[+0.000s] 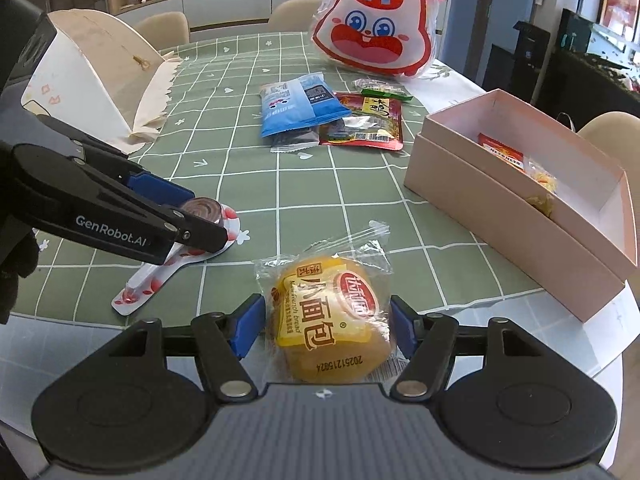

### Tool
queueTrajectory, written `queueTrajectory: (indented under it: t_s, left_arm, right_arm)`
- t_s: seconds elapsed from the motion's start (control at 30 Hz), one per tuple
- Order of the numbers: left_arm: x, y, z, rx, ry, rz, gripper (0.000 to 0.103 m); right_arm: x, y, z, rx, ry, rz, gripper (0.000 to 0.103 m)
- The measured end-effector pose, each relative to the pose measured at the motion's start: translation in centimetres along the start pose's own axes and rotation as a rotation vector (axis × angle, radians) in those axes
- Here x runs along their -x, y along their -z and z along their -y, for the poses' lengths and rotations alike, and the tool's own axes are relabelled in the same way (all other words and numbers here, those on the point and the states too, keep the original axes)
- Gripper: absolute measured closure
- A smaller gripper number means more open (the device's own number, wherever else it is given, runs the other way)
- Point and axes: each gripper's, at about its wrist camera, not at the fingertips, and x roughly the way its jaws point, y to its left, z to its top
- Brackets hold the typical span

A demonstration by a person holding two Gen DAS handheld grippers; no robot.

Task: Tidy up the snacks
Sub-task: 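Drop the lollipop into the pink box with the left tool while the right tool drops the bun in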

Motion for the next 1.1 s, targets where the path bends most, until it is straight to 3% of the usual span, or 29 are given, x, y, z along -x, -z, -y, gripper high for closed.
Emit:
queueTrajectory:
  t_s: [0.4, 0.63, 0.8, 0.9, 1.03, 1.1]
  left_arm:
    - [0.6, 0.7, 0.2, -0.04, -0.006, -0.002, 0.052]
    - [3.5, -0.5, 0.6, 0.001, 0.085, 0.087, 0.052]
    - [6.4, -6.2, 2.9, 0.007, 0.256, 0.2, 0.052]
    - [7.4, -11.5, 5.3, -0.056, 0.283, 0.277, 0.052]
    - [6.1, -18.6, 7.7, -0.05, 0.32, 0.345, 0.052]
    - [3.9, -21.3, 8.4, -0.014, 0.333, 0.326, 0.052]
  right_arm:
    - [2.0, 0.0, 1.5, -0.066, 0.015, 0.044, 0.044]
    - [5.8, 0.5, 4.5, -0.137, 0.083, 0.133, 0.044]
    - [8.1, 1.6, 7.3, -0.208, 0.158, 0.142, 0.044]
    - [9.1, 1.9, 8.4, -0.238, 0.194, 0.147, 0.044]
    - [10.0, 1.9, 9.1, -0.26, 0.221, 0.161, 0.044]
    - [10.3, 1.7, 8.9, -0.258, 0.223, 0.172, 0.044]
